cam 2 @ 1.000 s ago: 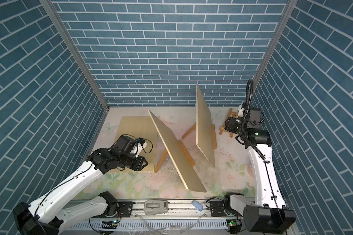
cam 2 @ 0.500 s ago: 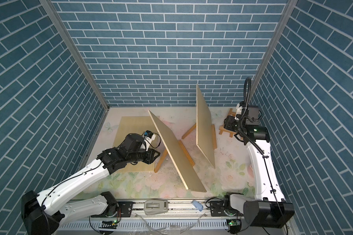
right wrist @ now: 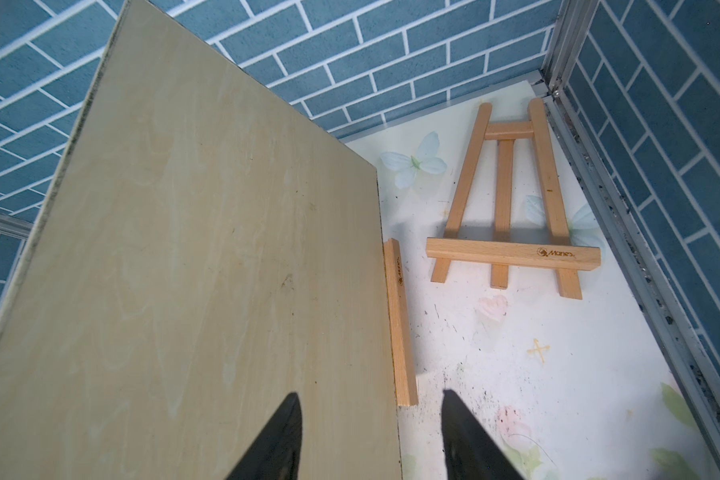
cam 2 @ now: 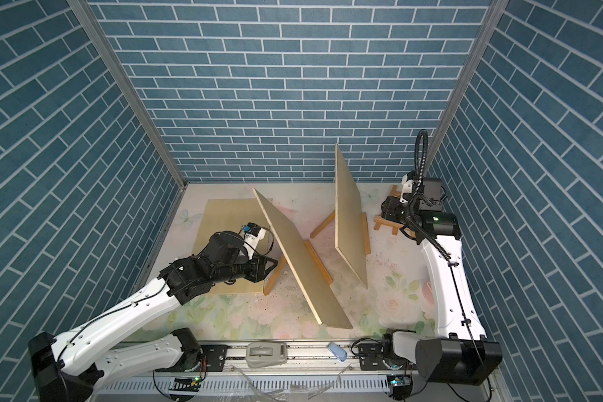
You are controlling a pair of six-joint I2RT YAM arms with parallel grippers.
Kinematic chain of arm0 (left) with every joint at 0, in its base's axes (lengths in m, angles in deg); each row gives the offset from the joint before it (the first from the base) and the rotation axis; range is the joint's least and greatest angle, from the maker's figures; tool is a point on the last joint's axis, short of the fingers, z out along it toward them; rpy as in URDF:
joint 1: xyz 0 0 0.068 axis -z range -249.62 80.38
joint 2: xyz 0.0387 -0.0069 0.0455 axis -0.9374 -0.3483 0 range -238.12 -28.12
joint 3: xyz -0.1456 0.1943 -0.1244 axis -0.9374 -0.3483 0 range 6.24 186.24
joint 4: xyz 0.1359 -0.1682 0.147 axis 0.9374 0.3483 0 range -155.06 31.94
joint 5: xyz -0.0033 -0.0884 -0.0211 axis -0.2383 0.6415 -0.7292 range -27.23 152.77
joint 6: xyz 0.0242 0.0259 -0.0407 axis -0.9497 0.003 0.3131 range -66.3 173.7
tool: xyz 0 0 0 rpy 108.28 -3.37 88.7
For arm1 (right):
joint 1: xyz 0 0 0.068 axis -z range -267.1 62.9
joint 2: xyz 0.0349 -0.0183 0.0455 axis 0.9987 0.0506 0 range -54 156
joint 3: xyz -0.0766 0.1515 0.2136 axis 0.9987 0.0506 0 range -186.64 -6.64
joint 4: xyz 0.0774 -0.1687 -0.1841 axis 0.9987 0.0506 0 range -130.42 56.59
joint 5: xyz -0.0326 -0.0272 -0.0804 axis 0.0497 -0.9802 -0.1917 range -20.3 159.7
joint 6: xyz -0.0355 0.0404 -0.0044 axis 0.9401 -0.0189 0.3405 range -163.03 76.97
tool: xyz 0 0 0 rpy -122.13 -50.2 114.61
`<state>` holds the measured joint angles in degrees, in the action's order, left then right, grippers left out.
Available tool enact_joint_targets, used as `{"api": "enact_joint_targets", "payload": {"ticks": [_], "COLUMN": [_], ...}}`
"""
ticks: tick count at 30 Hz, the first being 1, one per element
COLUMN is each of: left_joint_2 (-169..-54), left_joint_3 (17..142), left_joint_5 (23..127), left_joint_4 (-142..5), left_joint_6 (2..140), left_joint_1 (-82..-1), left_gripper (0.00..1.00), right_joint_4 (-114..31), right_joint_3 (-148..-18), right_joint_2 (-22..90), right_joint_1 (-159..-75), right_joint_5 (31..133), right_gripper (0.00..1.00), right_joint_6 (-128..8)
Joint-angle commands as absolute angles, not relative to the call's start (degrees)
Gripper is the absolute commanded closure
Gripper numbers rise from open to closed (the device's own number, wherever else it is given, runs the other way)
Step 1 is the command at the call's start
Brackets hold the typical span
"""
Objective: Disassemble the easel
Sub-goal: Pick up the drawing board from the easel.
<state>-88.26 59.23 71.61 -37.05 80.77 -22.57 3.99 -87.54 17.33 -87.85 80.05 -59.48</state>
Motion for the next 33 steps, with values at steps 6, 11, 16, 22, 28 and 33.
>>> {"api": "enact_joint_targets", "payload": {"ticks": [6,11,16,22,28,33], "left_joint_2": [-93.6,-93.5,-96.2,-100.4,-102.3,-102.9], "left_joint_3": [56.7,54.8,54.1,54.9,56.5,57.6], "left_joint_5": [70.9,67.8,68.7,68.6,67.5,65.7], "left_joint_4": [-41.1,-44.4,-48.5,-52.1,-51.1,-48.5], "left_joint_6": [75.5,74.6,73.5,71.4,67.7,65.0], "left_joint_1": [-21.7,-21.6,-21.6,-21.6,-21.7,-22.0], "left_gripper": [0.54,0.54,0.55,0.55,0.57,0.56], "right_joint_4": [4.2,4.7,5.1,5.7,6.2,6.2], "right_joint_3": [-90.9,-91.6,-92.0,-92.9,-93.0,-92.2], "right_joint_2": [18.9,18.9,19.1,19.5,19.1,18.6], "right_joint_1": [-88.1,-88.1,-88.1,-88.2,-88.1,-88.2], "right_joint_5": [81.4,81.3,81.5,81.7,81.2,81.3], "right_gripper": [0.46,0.47,0.47,0.47,0.47,0.47], "right_joint_6": [-58.1,-58.1,-58.2,-58.5,-58.4,-58.5]}}
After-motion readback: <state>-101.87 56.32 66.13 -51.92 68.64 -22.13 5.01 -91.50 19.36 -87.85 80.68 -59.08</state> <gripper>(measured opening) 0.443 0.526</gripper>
